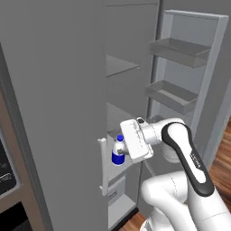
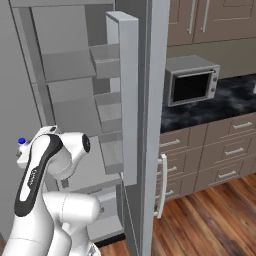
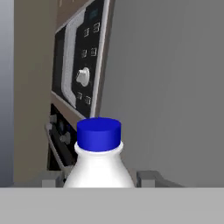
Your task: Take the bottled waters from the counter and place them in the freezer to freeze. Close the freezer door after placing the bottles.
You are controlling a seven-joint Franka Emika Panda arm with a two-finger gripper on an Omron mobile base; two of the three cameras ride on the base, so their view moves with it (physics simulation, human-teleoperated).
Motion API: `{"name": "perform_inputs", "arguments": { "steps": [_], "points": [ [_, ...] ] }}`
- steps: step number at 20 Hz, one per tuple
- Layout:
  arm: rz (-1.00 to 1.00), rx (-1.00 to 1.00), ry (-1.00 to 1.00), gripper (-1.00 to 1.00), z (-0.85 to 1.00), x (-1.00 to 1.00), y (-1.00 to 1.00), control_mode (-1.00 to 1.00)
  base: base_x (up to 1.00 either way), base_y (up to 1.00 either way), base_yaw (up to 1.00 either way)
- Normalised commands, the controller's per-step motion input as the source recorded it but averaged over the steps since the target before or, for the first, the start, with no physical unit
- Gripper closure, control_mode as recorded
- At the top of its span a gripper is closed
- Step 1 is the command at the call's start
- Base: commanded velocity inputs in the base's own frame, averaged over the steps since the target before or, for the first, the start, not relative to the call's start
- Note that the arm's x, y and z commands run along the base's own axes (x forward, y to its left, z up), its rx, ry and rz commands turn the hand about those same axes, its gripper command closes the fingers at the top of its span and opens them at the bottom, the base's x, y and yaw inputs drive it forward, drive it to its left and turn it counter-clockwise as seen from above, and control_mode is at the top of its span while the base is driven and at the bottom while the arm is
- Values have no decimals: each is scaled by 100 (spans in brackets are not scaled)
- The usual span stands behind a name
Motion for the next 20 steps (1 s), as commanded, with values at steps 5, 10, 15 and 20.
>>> {"name": "perform_inputs", "arguments": {
  "steps": [5, 10, 15, 20],
  "points": [
    [0, 0, 0, 100, 0, 0, 0, 100, 71, 13, -18],
    [0, 0, 0, 100, 0, 0, 0, 100, 10, -12, -6],
    [-17, 5, -11, 100, 35, -73, 0, -100, 0, 0, 0],
    [-23, 1, -30, 100, 68, -97, -11, -100, 0, 0, 0]
  ]
}}
